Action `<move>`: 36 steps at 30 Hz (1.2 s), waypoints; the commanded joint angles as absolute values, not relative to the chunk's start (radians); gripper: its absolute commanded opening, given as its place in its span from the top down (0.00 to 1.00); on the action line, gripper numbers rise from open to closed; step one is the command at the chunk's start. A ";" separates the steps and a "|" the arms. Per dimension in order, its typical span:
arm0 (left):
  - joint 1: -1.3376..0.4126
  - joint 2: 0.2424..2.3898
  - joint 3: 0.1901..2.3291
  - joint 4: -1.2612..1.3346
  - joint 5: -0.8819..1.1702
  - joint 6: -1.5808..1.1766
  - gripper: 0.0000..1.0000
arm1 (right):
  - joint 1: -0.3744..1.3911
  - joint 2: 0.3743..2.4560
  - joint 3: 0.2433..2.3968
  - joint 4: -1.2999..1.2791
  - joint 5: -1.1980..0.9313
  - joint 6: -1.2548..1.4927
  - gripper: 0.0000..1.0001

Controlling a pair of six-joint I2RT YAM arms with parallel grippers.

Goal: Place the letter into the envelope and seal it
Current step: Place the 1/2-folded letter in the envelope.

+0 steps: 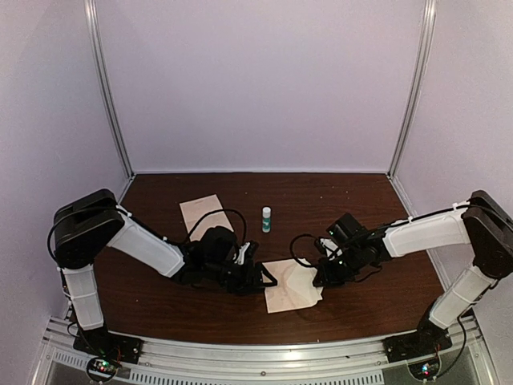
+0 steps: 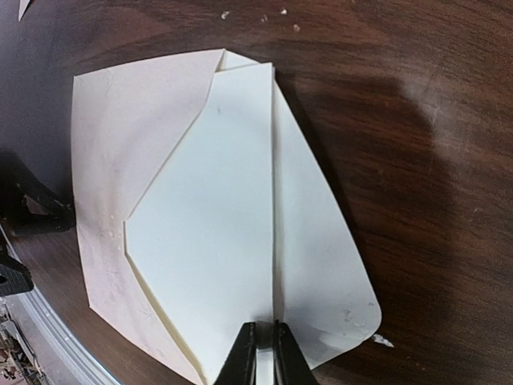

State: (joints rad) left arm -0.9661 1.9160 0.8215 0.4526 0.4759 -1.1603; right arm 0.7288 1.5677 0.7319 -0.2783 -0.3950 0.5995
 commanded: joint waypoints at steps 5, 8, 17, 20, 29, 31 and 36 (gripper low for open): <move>-0.967 1.931 0.830 0.420 0.483 -1.146 0.42 | 0.732 1.590 0.716 -0.223 -0.445 0.619 0.94; -0.967 1.933 0.831 0.422 0.483 -1.146 0.42 | 0.733 1.598 0.716 -0.215 -0.454 0.621 0.95; -0.968 1.939 0.836 0.423 0.489 -1.146 0.42 | 0.739 1.613 0.719 -0.187 -0.480 0.634 0.96; -0.969 1.940 0.841 0.424 0.492 -1.145 0.42 | 0.745 1.621 0.721 -0.175 -0.491 0.640 0.96; -0.969 1.947 0.848 0.425 0.497 -1.146 0.42 | 0.772 1.645 0.736 -0.151 -0.509 0.653 0.97; -0.971 1.947 0.848 0.425 0.497 -1.146 0.42 | 0.777 1.650 0.739 -0.149 -0.511 0.657 0.97; -0.973 1.948 0.851 0.425 0.497 -1.146 0.42 | 0.790 1.658 0.745 -0.133 -0.522 0.666 0.97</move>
